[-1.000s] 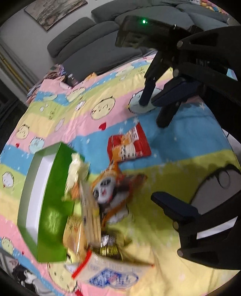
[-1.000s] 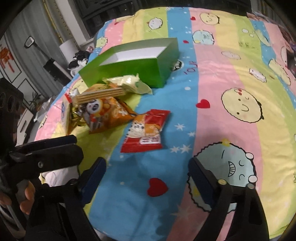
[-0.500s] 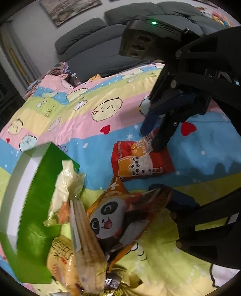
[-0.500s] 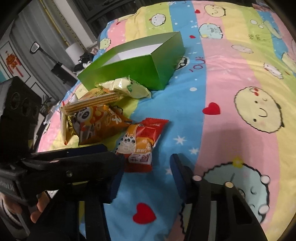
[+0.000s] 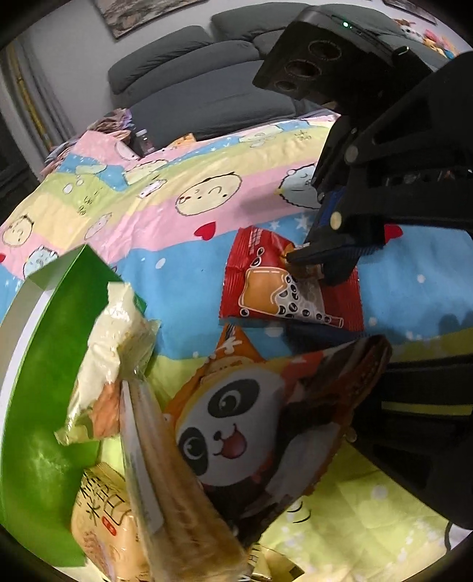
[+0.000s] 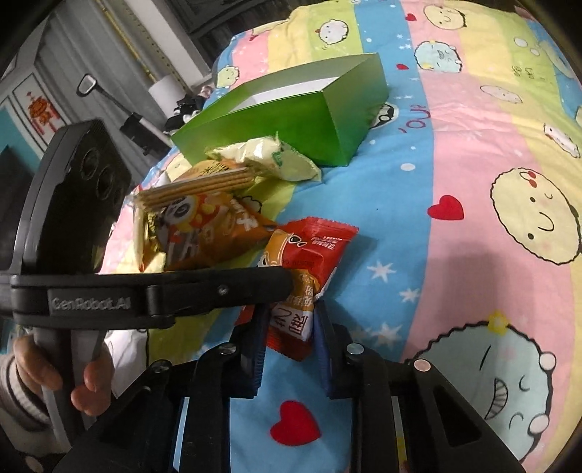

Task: Organize snacks
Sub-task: 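Close the right gripper on the red-and-white snack packet and lift, then carry the red packet into the green box and open the right gripper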

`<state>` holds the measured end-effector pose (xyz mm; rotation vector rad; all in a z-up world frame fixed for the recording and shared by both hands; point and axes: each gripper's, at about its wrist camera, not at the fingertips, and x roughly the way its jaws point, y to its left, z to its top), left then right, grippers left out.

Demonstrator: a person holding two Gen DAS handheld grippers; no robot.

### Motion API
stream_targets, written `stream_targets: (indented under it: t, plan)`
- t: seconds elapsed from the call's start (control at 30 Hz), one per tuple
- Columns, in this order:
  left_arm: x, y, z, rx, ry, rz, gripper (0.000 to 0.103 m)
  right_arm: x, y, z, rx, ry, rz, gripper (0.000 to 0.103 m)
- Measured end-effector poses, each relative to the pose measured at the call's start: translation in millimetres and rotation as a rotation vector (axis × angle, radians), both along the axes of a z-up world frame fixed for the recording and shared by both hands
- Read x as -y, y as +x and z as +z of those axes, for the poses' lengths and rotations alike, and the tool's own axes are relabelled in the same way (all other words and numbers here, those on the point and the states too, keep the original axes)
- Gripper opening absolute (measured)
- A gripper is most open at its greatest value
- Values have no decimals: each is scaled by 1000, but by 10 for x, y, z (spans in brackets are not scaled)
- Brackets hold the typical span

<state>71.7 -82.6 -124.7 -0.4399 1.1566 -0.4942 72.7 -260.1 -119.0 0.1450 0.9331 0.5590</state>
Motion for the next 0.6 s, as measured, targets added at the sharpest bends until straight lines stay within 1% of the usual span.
stream_targets:
  t: [0.03, 0.07, 0.2, 0.3, 0.47, 0.6]
  plan:
    - [21, 5, 1, 5, 6, -6, 25, -14, -36, 13, 7, -16, -5, 20]
    - [28, -22, 11, 11, 6, -17, 25, -11, -71, 30, 17, -30, -9, 19]
    - [57, -139, 80, 36, -2, -45, 25, 46, -214, 88, 27, -23, -25, 19]
    - [88, -238, 195, 70, -9, -59, 25, 50, -347, 201, 58, -42, -29, 19]
    - [102, -282, 532, 168, -21, -67, 25, 59, -423, 522, 136, -63, -33, 19]
    - [4, -161, 816, 251, -27, -51, 26, 4, -349, 812, 222, -69, -21, 19]
